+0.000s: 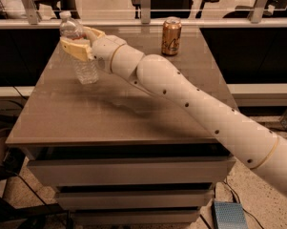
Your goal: Place water bottle upright
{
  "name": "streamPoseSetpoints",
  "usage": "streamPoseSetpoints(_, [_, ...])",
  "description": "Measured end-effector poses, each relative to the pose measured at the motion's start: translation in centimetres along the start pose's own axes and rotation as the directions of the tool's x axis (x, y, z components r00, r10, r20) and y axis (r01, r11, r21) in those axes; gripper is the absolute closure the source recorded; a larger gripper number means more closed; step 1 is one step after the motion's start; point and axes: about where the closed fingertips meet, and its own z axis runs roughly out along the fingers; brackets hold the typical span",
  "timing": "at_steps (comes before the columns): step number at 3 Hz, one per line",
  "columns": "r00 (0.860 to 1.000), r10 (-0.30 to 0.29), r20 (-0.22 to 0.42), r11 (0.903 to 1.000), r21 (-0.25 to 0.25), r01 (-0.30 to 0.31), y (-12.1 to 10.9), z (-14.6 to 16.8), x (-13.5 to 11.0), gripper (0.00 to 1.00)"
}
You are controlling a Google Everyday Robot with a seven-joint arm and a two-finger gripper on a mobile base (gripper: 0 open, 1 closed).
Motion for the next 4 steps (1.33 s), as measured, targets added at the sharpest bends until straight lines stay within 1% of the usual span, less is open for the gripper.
streamPoseSetpoints(2, [1.0,-0.008,0.005,0.9999,0.011,0.008,0.6,-1.4,0.6,1.0])
streamPoseSetpoints(3, [0.999,-0.03,0.034,0.9991,0.03,0.029,0.8,-2.0,0.7,1.0])
streamPoseSetpoints(4, [0.99,-0.094,0.103,0.9945,0.054,0.089,0.4,-2.6,-0.3,1.0])
